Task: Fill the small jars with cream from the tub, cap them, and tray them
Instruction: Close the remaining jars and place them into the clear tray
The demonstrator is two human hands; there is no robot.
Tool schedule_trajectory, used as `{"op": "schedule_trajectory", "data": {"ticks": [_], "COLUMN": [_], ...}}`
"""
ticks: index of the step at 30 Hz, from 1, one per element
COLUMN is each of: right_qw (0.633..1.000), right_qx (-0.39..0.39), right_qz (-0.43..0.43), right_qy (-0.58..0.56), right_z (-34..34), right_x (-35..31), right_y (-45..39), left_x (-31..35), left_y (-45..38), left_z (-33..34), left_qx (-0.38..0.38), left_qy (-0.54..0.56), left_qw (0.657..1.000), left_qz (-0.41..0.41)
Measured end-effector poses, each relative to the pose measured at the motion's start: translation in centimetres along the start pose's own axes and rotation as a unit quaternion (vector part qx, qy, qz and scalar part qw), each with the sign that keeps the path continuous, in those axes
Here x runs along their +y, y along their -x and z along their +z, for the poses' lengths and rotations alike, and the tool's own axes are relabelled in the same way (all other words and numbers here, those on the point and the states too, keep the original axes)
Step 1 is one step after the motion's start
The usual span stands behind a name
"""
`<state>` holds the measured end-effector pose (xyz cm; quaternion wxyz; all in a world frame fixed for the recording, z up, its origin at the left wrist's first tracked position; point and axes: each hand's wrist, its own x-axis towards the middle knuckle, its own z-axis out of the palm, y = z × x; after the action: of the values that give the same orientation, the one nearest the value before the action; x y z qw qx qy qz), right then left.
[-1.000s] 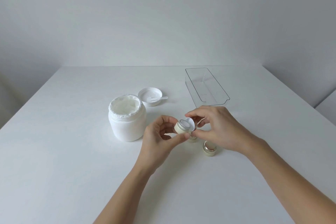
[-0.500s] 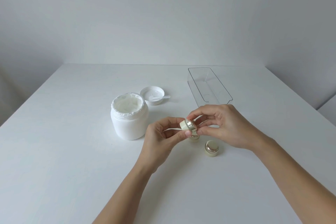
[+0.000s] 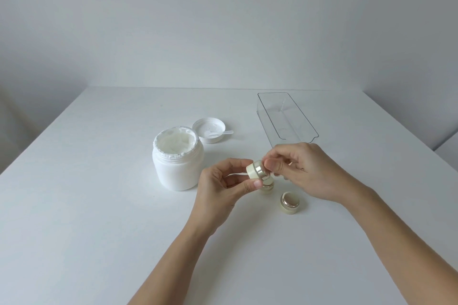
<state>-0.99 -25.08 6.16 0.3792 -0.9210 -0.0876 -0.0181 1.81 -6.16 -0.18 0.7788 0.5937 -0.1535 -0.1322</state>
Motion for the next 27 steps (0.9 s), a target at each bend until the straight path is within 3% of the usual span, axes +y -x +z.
{"op": "schedule_trajectory", "data": {"ticks": [4,11,16,22,27], "right_qw": [0.995,0.998,0.995,0.998,0.996], "right_qx": [-0.053,-0.012,-0.041,-0.006,-0.041], "right_qz": [-0.004,0.033,0.021,0.057,0.035], "right_qy": [-0.079,0.05,-0.085,0.039,-0.07], "right_z": [-0.4,0.8,-0.2,1.0,0.0], "right_x": [0.3,-0.2,0.0,-0.3,-0.1], "right_y": [0.1,-0.1,0.1,0.1,0.4], "left_x": [-0.3,-0.4,-0.2,-0.3,-0.2], "left_y": [-0.1,-0.1,0.0,0.1,0.0], "left_z": [-0.2,-0.1,-0.1,0.0,0.0], "left_qx": [0.014,0.011,0.021,0.013,0.022], "left_qy": [-0.001,-0.024,-0.025,-0.042,-0.039], "left_qw": [1.0,1.0,0.999,0.999,0.999], "left_qz": [-0.003,0.007,0.004,0.005,0.004]}}
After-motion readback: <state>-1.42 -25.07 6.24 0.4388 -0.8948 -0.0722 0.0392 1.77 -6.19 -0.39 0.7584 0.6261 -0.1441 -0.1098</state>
